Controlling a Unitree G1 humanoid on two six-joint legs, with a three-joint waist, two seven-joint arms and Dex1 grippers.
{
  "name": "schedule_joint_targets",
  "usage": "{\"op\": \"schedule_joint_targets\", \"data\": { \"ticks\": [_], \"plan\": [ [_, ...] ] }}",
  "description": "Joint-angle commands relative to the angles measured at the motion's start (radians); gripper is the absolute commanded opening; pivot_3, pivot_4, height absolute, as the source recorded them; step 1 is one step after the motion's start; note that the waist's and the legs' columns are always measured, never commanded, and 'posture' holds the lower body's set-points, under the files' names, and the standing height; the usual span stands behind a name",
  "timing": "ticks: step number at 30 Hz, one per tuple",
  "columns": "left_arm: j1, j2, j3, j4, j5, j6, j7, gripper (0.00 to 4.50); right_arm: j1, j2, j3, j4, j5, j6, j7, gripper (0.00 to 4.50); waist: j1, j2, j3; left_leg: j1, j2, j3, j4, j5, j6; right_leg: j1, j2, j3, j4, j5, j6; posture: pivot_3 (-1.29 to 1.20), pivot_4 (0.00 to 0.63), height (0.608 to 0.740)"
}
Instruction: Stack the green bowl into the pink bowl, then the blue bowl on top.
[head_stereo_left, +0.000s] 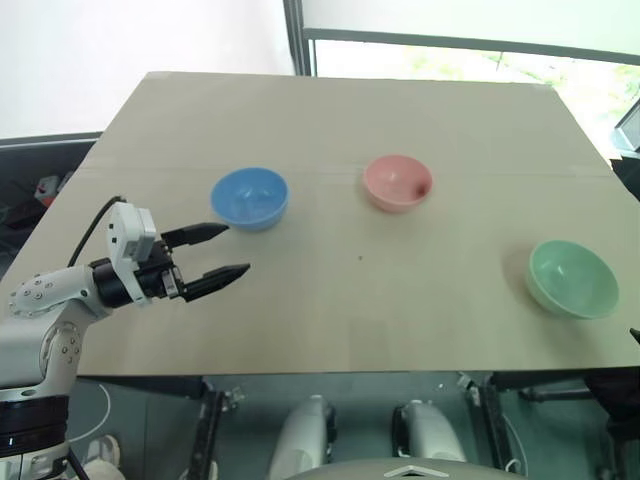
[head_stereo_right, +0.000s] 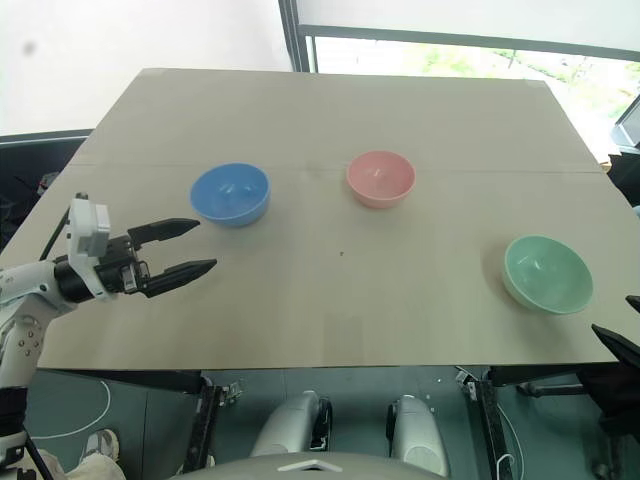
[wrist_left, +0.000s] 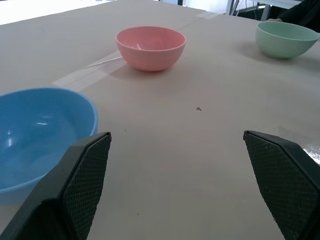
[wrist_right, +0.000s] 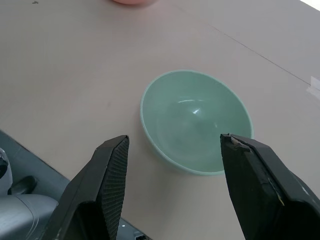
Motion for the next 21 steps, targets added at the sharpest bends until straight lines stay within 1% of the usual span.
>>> {"op": "schedule_joint_targets", "data": {
  "ticks": [1, 3, 7, 8, 10, 12, 14, 18, 21],
  "plan": [
    [-0.039, 0.005, -0.002, -0.013, -0.005, 0.006, 0.005, 4.5, -0.04, -0.003, 0.001, -0.03, 0.022, 0.011, -0.033, 3.06, 0.0, 0.0, 0.0, 0.0, 0.0, 0.0, 0.0, 0.0, 0.0, 0.0, 0.0, 0.0, 0.0, 0.0, 0.0, 0.0, 0.15, 0.74],
    [-0.076, -0.013, -0.022, -0.005, -0.008, 0.013, 0.017, 4.5, -0.082, 0.014, 0.058, -0.058, 0.015, 0.013, -0.074, 3.06, 0.0, -0.001, 0.0, 0.0, 0.0, 0.0, 0.001, 0.0, 0.0, 0.0, 0.0, 0.0, 0.0, 0.0, 0.0, 0.0, 0.15, 0.74],
    [-0.108, -0.026, -0.037, 0.001, -0.013, 0.02, 0.006, 4.5, -0.128, 0.027, 0.125, -0.103, -0.011, 0.049, -0.15, 3.06, -0.001, 0.0, 0.0, 0.0, 0.0, 0.0, 0.001, 0.0, 0.0, 0.0, 0.0, 0.0, 0.001, 0.0, 0.0, 0.0, 0.15, 0.74],
    [-0.116, -0.029, -0.045, -0.003, -0.019, 0.021, -0.005, 4.5, -0.139, 0.027, 0.153, -0.118, -0.026, 0.059, -0.173, 3.06, 0.0, 0.0, 0.0, 0.0, 0.0, 0.0, 0.001, 0.0, 0.0, 0.0, 0.003, 0.0, 0.001, 0.0, 0.0, 0.0, 0.15, 0.74],
    [-0.127, -0.039, -0.062, -0.02, -0.025, 0.017, -0.019, 4.5, -0.15, 0.007, 0.218, -0.142, -0.072, 0.091, -0.21, 3.06, 0.0, 0.0, 0.0, -0.001, -0.001, 0.0, 0.001, 0.002, -0.003, 0.0, 0.004, -0.001, 0.001, 0.0, 0.0, 0.0, 0.15, 0.74],
    [-0.14, -0.056, -0.092, -0.045, -0.025, 0.005, -0.039, 4.5, -0.204, -0.004, 0.319, -0.16, -0.135, 0.126, -0.282, 3.06, 0.0, 0.0, 0.0, -0.001, -0.001, 0.0, 0.001, 0.002, -0.004, -0.001, 0.004, -0.002, 0.001, 0.0, 0.001, 0.0, 0.15, 0.74],
    [-0.155, -0.076, -0.118, -0.072, -0.034, 0.009, -0.04, 4.5, -0.268, -0.012, 0.421, -0.163, -0.231, 0.152, -0.37, 3.06, -0.001, 0.0, 0.0, -0.001, -0.001, 0.0, 0.001, 0.002, -0.004, -0.001, 0.005, -0.003, 0.0, 0.001, 0.001, 0.0, 0.15, 0.74],
    [-0.179, -0.104, -0.141, -0.114, -0.047, 0.025, -0.019, 4.5, -0.38, -0.016, 0.576, -0.145, -0.295, 0.224, -0.438, 3.06, -0.001, 0.0, 0.0, -0.002, -0.001, 0.0, 0.003, 0.003, -0.004, -0.001, 0.006, -0.003, 0.001, 0.001, 0.001, 0.0, 0.15, 0.74],
    [-0.179, -0.124, -0.135, -0.116, -0.045, 0.025, 0.003, 4.5, -0.492, 0.013, 0.674, -0.114, -0.327, 0.19, -0.463, 3.06, -0.002, 0.0, 0.0, -0.001, -0.001, 0.0, 0.003, 0.003, -0.004, -0.001, 0.007, -0.003, 0.002, 0.001, 0.002, 0.0, 0.15, 0.74]
  ]
}}
